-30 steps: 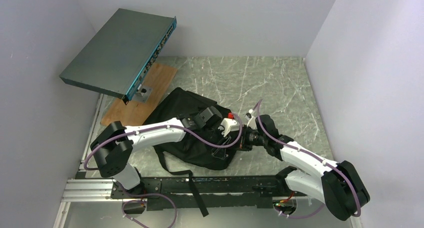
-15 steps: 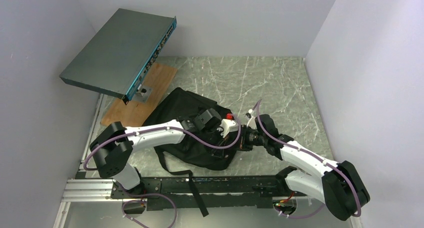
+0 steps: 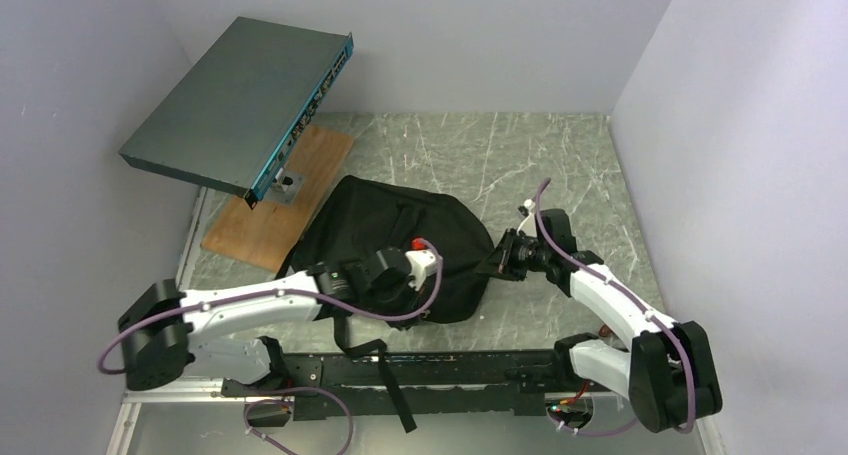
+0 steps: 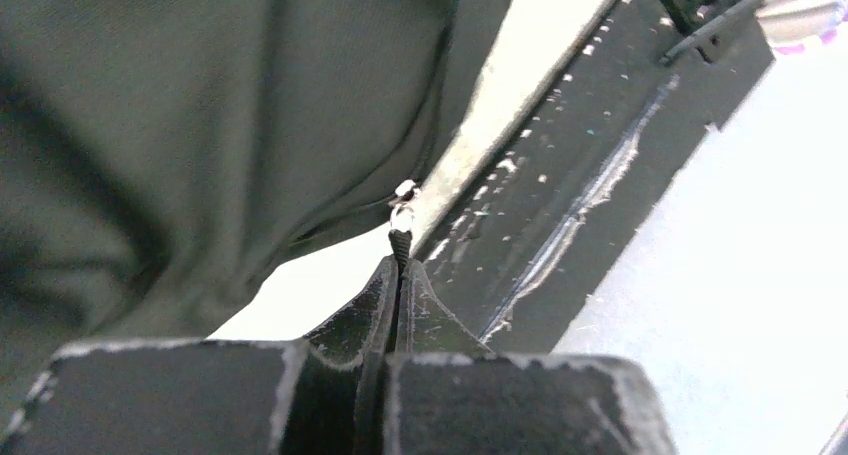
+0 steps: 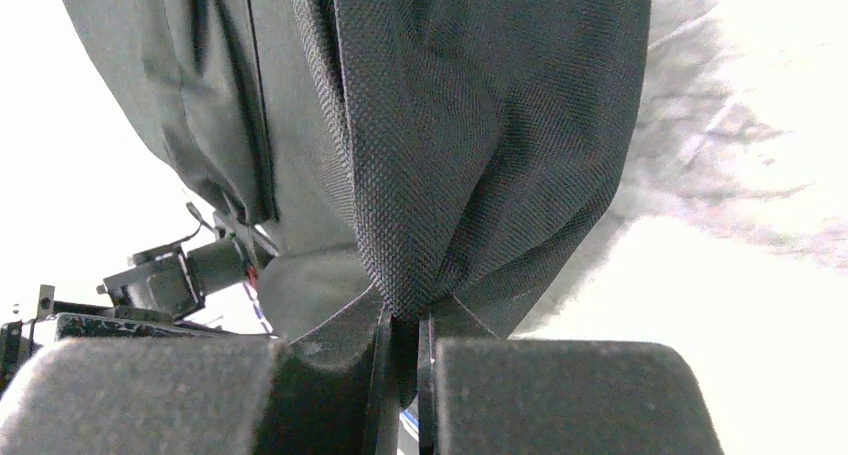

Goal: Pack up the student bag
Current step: Zip the student bag at the center of the board.

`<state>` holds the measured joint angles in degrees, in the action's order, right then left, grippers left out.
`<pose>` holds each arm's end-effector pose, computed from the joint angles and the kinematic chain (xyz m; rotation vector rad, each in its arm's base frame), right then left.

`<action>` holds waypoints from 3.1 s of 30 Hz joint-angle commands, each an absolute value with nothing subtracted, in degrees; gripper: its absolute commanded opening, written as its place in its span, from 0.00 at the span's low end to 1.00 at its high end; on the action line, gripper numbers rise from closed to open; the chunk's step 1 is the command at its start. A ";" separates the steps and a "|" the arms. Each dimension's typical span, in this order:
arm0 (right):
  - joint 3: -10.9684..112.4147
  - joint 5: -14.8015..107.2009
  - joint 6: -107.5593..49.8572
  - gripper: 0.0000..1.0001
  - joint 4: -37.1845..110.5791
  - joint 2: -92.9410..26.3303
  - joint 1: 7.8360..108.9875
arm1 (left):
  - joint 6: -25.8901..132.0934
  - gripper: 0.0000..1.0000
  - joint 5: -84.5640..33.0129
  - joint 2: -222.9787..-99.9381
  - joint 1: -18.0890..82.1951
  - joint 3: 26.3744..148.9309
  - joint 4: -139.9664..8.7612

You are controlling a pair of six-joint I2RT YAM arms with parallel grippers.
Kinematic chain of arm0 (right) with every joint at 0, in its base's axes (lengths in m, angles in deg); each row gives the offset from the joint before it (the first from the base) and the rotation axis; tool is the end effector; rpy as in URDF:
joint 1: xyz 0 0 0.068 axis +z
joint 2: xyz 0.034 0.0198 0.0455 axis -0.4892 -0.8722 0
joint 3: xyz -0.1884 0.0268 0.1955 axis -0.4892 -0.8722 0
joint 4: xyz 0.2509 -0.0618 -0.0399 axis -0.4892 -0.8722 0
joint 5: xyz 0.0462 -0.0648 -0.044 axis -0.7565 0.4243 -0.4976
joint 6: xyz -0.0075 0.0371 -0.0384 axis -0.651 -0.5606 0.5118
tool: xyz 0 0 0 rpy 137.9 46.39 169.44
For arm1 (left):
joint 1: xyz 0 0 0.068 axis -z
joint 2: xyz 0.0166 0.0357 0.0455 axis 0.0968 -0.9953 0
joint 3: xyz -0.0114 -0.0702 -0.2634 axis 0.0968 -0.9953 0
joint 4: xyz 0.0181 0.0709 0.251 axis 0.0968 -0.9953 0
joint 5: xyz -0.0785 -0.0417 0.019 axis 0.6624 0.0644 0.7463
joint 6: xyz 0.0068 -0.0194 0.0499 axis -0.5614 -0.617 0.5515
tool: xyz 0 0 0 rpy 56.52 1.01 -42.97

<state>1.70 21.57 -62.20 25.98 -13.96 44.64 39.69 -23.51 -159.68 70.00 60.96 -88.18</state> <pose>0.1894 0.0717 0.1787 0.2546 2.5037 1.1053 0.1072 -0.2391 0.2223 0.9695 2.4343 -0.8672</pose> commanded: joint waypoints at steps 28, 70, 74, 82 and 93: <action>15.38 24.64 -58.87 0.00 25.71 -18.61 23.95 | 33.70 0.00 -20.55 -158.79 70.72 45.96 -78.25; 14.97 34.60 -49.44 0.78 6.02 -14.25 35.10 | 28.53 0.00 -30.57 -163.52 68.22 55.00 -81.41; 12.51 36.60 -53.00 0.78 3.57 -10.34 38.02 | 29.01 0.00 -22.48 -163.88 68.26 56.83 -78.16; 5.06 38.28 -63.11 0.65 3.80 -5.68 39.02 | 27.36 0.00 -18.69 -168.13 70.58 60.32 -76.96; -0.87 35.54 -71.46 0.00 11.42 1.96 31.02 | 21.91 0.00 -36.18 -166.61 67.21 54.88 -88.50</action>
